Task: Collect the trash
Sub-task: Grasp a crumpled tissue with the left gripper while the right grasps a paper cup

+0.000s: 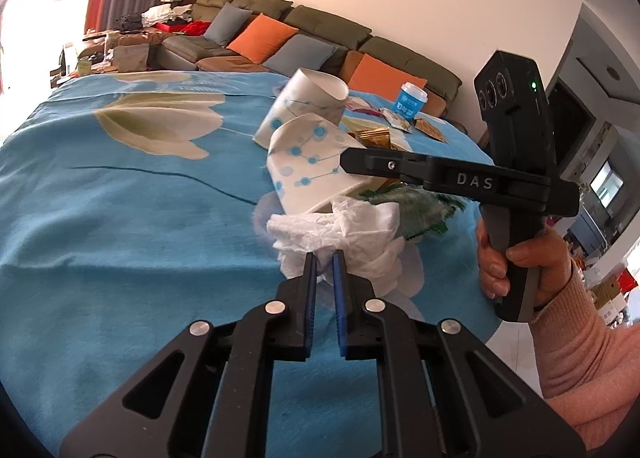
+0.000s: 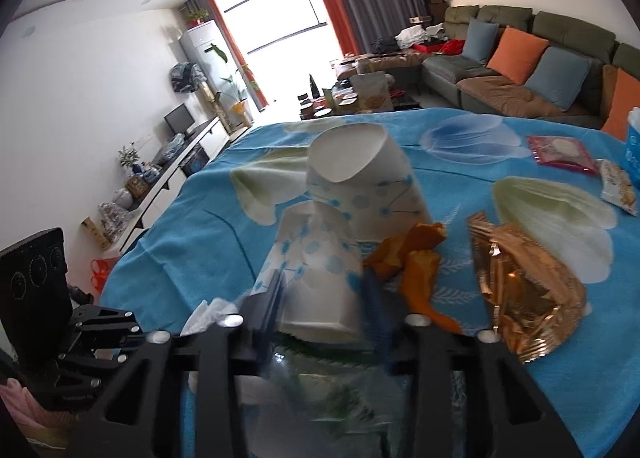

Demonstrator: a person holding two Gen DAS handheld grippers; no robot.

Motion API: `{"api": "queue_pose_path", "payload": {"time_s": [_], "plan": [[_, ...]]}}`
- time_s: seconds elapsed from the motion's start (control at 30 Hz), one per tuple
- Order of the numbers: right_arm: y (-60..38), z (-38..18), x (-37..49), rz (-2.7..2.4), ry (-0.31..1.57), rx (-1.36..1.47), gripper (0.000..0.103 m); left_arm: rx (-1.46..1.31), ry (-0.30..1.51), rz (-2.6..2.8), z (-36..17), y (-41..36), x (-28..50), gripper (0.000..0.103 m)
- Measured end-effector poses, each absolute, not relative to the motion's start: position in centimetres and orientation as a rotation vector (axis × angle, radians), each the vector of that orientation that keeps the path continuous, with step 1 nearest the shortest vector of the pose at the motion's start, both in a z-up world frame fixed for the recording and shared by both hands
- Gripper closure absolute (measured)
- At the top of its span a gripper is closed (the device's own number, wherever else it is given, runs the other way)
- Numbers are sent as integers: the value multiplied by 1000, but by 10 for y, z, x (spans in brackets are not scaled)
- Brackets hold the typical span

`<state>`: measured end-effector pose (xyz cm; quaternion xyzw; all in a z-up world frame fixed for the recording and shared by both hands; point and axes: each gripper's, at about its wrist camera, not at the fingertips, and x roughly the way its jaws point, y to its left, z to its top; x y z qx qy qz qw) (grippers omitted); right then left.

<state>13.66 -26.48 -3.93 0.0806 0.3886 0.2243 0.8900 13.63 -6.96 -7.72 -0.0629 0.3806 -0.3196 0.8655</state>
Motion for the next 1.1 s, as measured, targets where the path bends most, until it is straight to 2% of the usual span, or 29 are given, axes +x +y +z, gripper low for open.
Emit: {"api": "queue_pose_path", "payload": {"time_s": [0.3, 1.1], "plan": [[-251, -26, 128, 480, 747, 138, 75, -176, 773, -612, -70, -40, 124, 95], [-187, 0, 132, 600, 668, 161, 76, -245, 667, -381, -38, 67, 72, 97]]}}
